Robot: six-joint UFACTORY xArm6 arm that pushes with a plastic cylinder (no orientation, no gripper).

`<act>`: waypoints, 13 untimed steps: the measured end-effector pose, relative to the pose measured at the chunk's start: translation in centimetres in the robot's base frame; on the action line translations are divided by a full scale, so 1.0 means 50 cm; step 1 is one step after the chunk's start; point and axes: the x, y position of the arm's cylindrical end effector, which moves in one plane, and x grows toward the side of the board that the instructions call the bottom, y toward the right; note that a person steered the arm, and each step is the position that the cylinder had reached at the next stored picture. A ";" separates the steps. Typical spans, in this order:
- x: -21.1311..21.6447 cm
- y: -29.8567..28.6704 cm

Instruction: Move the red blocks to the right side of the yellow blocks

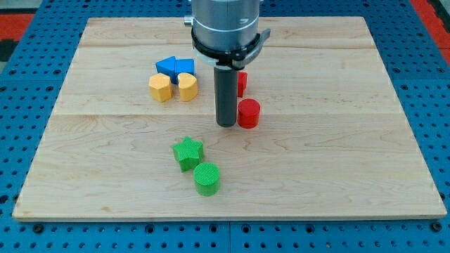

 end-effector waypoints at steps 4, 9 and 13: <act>0.050 0.054; -0.071 0.221; -0.108 0.293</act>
